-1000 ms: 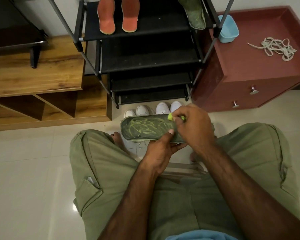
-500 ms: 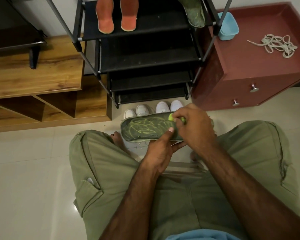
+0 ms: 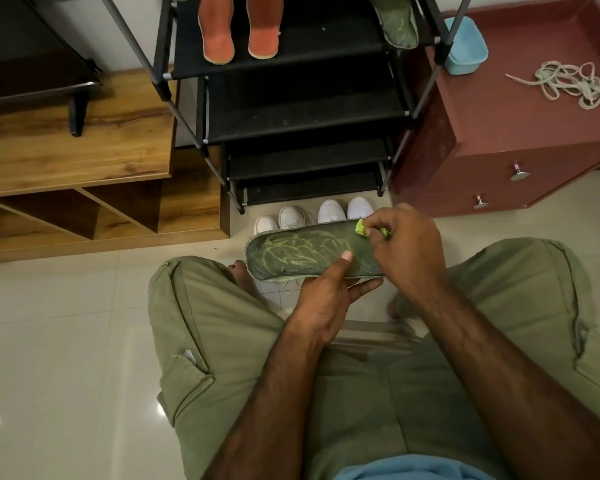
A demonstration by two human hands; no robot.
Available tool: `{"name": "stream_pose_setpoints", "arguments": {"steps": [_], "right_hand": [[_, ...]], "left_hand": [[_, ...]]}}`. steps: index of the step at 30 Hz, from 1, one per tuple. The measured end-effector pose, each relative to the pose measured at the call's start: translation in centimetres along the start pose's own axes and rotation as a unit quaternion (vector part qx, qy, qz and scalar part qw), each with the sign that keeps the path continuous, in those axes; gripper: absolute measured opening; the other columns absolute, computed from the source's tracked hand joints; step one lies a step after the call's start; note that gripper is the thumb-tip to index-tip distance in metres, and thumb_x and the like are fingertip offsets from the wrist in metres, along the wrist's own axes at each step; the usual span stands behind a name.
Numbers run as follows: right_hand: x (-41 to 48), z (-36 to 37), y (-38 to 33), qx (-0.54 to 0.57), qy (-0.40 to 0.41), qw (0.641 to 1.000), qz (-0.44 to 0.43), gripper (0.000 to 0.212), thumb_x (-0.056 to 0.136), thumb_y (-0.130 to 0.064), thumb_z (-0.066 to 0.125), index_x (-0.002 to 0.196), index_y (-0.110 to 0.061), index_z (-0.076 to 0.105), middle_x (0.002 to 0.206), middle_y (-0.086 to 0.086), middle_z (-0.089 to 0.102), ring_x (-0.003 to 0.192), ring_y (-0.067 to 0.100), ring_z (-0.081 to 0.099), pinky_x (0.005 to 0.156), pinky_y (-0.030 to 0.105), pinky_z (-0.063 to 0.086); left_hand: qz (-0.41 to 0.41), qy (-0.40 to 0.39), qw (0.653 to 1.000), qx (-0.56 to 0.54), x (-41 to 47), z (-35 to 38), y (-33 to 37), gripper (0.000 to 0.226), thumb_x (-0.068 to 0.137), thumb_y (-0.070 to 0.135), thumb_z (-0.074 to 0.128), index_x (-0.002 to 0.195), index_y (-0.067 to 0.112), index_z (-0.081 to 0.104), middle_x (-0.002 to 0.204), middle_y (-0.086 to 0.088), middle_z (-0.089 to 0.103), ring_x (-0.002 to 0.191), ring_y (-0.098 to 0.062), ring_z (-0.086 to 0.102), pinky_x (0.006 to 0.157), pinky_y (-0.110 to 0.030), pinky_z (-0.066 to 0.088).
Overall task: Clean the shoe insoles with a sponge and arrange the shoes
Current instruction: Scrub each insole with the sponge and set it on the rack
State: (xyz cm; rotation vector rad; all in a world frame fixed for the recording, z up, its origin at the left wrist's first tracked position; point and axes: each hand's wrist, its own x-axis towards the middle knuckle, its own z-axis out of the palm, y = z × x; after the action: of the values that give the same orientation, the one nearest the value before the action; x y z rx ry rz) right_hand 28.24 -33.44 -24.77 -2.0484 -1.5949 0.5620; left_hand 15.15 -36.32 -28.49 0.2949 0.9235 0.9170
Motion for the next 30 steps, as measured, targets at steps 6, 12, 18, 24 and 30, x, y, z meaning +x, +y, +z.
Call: {"name": "stream_pose_setpoints", "arguments": {"steps": [6, 12, 18, 24, 30], "right_hand": [[-0.1, 0.6, -0.6, 0.021, -0.016, 0.999, -0.024, 0.015, 0.092, -0.014, 0.071, 0.1, -0.024, 0.079, 0.101, -0.002, 0.065, 0.089, 0.014, 0.063, 0.074, 0.023, 0.044], [-0.5, 1.1, -1.3, 0.008, -0.036, 0.996, -0.086, 0.016, 0.092, -0.015, 0.069, 0.101, -0.024, 0.079, 0.1, -0.004, 0.061, 0.089, 0.013, 0.06, 0.074, 0.026, 0.047], [0.1, 1.2, -0.9, -0.007, -0.03, 0.995, -0.093, 0.017, 0.091, -0.013, 0.069, 0.1, -0.022, 0.079, 0.098, -0.003, 0.061, 0.088, 0.013, 0.059, 0.072, 0.022, 0.042], [0.5, 1.2, -1.1, -0.038, -0.03, 0.992, -0.116, 0.017, 0.091, -0.012, 0.067, 0.1, -0.019, 0.079, 0.101, 0.002, 0.063, 0.096, 0.021, 0.061, 0.076, 0.034, 0.052], [0.5, 1.1, -1.1, -0.043, -0.03, 0.991, -0.124, 0.018, 0.091, -0.012, 0.066, 0.102, -0.019, 0.079, 0.101, 0.002, 0.063, 0.097, 0.021, 0.06, 0.075, 0.032, 0.049]], "left_hand": [[0.001, 0.011, 1.0, 0.016, -0.1, 0.2, 0.0, 0.032, 0.105, 0.012, 0.053, 0.135, 0.003, 0.06, 0.131, -0.019, 0.067, 0.122, -0.036, 0.064, 0.092, -0.05, 0.059], [-0.008, 0.023, 0.999, 0.045, 0.0, 0.1, 0.1, 0.032, 0.105, 0.014, 0.053, 0.132, -0.002, 0.062, 0.125, -0.021, 0.07, 0.113, -0.034, 0.066, 0.091, -0.047, 0.06], [-0.001, 0.022, 0.999, 0.047, 0.0, 0.3, 0.0, 0.034, 0.105, 0.013, 0.054, 0.134, -0.004, 0.059, 0.119, -0.02, 0.071, 0.106, -0.029, 0.068, 0.083, -0.04, 0.06], [-0.005, 0.017, 0.999, 0.041, -0.2, 0.4, 0.1, 0.026, 0.105, 0.012, 0.054, 0.126, 0.001, 0.065, 0.115, -0.017, 0.073, 0.103, -0.027, 0.07, 0.08, -0.039, 0.061], [-0.006, 0.015, 0.998, 0.053, -0.2, 0.3, 0.1, 0.031, 0.105, 0.014, 0.054, 0.13, -0.003, 0.062, 0.114, -0.017, 0.072, 0.105, -0.028, 0.069, 0.082, -0.04, 0.061]]}}
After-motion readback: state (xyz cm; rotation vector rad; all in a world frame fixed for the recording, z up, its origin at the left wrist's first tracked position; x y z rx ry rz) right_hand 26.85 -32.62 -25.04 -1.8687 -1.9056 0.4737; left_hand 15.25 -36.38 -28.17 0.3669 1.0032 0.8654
